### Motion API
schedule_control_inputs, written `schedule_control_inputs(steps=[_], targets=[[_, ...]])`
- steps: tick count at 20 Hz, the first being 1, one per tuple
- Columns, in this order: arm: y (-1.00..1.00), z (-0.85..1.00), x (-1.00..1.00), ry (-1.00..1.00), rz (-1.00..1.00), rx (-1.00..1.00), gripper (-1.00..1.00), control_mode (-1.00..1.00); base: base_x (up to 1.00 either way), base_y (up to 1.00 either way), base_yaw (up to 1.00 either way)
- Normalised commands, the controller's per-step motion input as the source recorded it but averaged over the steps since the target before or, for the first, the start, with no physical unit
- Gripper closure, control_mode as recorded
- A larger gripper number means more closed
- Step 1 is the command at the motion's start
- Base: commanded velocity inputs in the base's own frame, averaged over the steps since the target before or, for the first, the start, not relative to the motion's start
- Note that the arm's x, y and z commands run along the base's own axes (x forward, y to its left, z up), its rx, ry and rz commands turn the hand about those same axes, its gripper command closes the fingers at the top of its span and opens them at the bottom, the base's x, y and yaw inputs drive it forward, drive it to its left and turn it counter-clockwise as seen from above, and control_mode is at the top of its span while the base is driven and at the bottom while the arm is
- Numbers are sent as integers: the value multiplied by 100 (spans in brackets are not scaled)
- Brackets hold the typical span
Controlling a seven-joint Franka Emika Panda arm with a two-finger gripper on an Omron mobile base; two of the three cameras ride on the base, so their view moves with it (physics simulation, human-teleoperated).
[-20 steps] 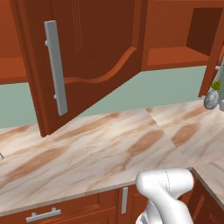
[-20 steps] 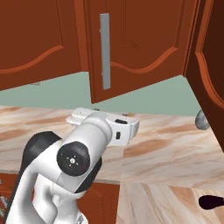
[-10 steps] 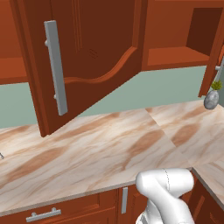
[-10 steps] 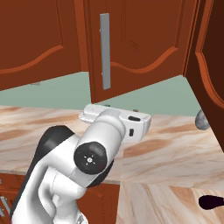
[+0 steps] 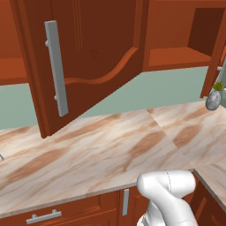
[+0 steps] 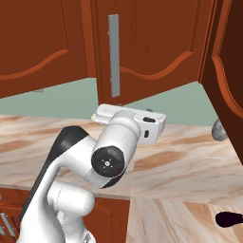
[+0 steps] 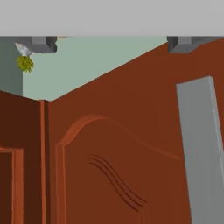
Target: Close all open cabinet doors.
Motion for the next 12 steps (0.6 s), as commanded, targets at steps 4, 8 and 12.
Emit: schedule_control_inputs(steps=[4, 8, 12], targets=[[0, 0, 53, -8, 4, 0, -100, -100, 0, 0, 0], [0, 3, 57, 0, 8, 0, -100, -100, 0, 0, 0], [-7, 10, 55, 0, 12, 0, -100, -100, 0, 0, 0]])
